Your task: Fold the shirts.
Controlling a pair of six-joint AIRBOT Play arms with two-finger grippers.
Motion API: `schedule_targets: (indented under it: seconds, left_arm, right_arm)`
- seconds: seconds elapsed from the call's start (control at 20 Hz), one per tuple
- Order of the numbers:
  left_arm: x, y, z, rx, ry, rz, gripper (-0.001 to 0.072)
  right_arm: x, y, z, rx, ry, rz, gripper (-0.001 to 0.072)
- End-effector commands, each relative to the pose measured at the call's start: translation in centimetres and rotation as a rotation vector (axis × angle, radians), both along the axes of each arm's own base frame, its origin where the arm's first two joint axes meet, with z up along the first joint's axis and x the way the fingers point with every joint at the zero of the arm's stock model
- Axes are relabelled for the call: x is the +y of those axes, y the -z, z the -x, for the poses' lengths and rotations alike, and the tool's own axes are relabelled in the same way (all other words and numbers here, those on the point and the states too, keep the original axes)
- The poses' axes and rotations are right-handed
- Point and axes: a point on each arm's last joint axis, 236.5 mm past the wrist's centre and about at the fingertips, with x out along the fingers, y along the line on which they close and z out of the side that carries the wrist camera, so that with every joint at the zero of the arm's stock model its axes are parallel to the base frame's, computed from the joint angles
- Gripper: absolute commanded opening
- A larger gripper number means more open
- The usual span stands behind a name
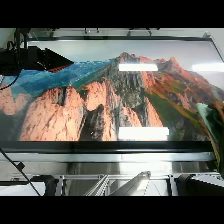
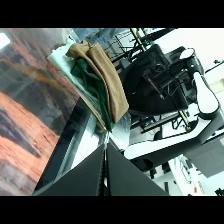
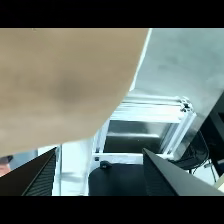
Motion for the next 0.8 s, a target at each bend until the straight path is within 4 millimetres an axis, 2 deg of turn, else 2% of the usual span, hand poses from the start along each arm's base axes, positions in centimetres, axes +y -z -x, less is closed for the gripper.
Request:
schedule_targets:
  seconds: [0.0, 0.05, 0.1, 0.15, 0.2, 0.3, 0.35, 0.45, 0.5, 0.6, 0.7, 0.75]
  left_arm:
    - [0.0, 0.0, -0.1, 0.000, -0.002, 0.001, 0.0005]
    - [0.0, 0.0, -0.1, -0.001, -0.005, 0.002, 0.0005]
    - [0.0, -0.1, -0.3, -0.002, -0.013, 0.004, 0.0005]
    - [0.0, -0.1, -0.7, -0.006, -0.031, 0.003, 0.0004]
    - [0.2, -0.2, -1.5, -0.018, -0.062, -0.005, 0.0004]
    - [1.5, -1.7, -3.7, -0.031, -0.161, -0.010, 0.0004]
    - [2.4, -2.8, -4.5, -0.052, -0.201, -0.025, 0.0004]
    - [4.6, -3.8, -5.0, -0.068, -0.252, -0.093, 0.0004]
    - [5.3, -3.7, -4.8, -0.070, -0.263, -0.141, 0.0004]
    - [6.6, -2.5, -4.1, -0.067, -0.293, -0.254, 0.0003]
    - [6.8, -1.0, -2.4, -0.053, -0.304, -0.322, 0.0003]
    - [6.6, -0.2, -1.0, -0.043, -0.288, -0.329, 0.0003]
  right_arm:
    - [0.7, 0.0, -0.5, -0.003, 0.071, -0.013, 0.0570]
    - [1.1, -0.2, -2.2, -0.068, 0.110, -0.029, 0.0557]
    - [1.8, -0.6, -5.0, -0.183, 0.132, -0.068, 0.0461]
    - [2.4, -1.7, -9.0, -0.361, 0.132, -0.109, 0.0094]
    - [2.6, -3.4, -13.1, -0.537, 0.121, -0.123, 0.0024]
    - [3.8, -7.5, -20.4, -0.822, 0.052, -0.114, 0.0025]
    - [4.6, -9.1, -23.3, -0.923, -0.011, -0.088, 0.0024]
    - [8.4, -11.0, -28.5, -1.040, -0.186, -0.054, 0.0024]
    - [11.3, -11.3, -30.5, -1.066, -0.299, -0.053, 0.0023]
    - [20.0, -11.1, -34.3, -1.098, -0.485, -0.111, 0.0022]
    - [29.7, -10.4, -35.5, -1.118, -0.674, -0.187, 0.0022]
    - [35.2, -10.0, -34.9, -1.131, -0.801, -0.230, 0.0022]
